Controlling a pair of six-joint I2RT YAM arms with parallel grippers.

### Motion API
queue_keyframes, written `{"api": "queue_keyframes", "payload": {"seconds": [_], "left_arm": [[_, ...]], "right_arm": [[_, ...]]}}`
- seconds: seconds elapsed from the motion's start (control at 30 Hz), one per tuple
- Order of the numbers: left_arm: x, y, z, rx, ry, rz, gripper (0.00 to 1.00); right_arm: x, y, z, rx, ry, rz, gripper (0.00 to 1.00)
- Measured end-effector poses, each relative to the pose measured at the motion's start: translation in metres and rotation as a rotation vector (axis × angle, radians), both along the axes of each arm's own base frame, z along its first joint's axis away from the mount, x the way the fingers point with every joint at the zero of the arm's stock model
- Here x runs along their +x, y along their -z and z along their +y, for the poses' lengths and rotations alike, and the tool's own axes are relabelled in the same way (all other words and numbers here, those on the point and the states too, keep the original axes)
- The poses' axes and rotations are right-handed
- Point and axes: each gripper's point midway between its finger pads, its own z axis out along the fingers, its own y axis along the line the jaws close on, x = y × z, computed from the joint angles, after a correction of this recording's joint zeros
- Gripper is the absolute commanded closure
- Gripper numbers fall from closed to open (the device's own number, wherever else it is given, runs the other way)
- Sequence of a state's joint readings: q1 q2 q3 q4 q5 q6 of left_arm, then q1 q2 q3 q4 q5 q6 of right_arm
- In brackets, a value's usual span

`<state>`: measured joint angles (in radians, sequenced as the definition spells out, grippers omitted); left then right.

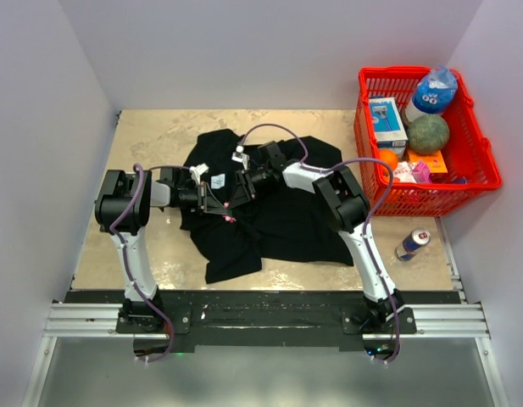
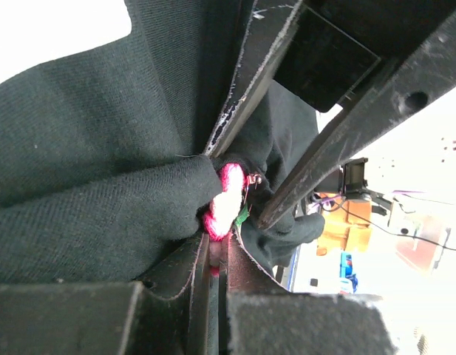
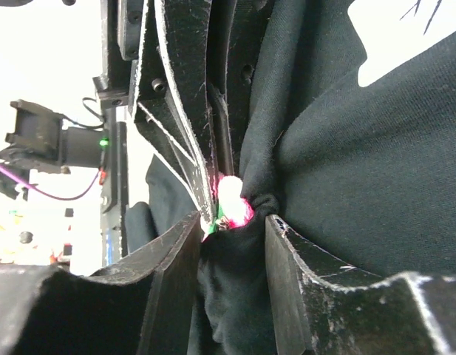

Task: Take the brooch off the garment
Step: Remove the brooch from the clothes.

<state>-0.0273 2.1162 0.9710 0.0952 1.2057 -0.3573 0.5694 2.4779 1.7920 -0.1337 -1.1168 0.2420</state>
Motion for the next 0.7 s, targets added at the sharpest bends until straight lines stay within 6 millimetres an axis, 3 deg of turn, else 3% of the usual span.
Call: {"api": "queue_keyframes", "payload": {"seconds": [0.23, 0.53, 0.7], "left_arm": [[-0.001, 0.0, 0.0, -0.005, 0.003, 0.001, 1.0], [-0.004, -0.002, -0.001, -0.026, 0.014, 0.008, 1.0], [-0.004, -0.002, -0.001, -0.027, 0.015, 0.008, 1.0]], "right_arm": [[-0.001, 0.0, -0.001, 0.051, -0.011, 0.024, 0.59], [-0.004, -0.011, -0.001, 0.16, -0.024, 0.123, 0.52], [-0.004, -0.011, -0.001, 0.16, -0.022, 0.125, 0.59]]}}
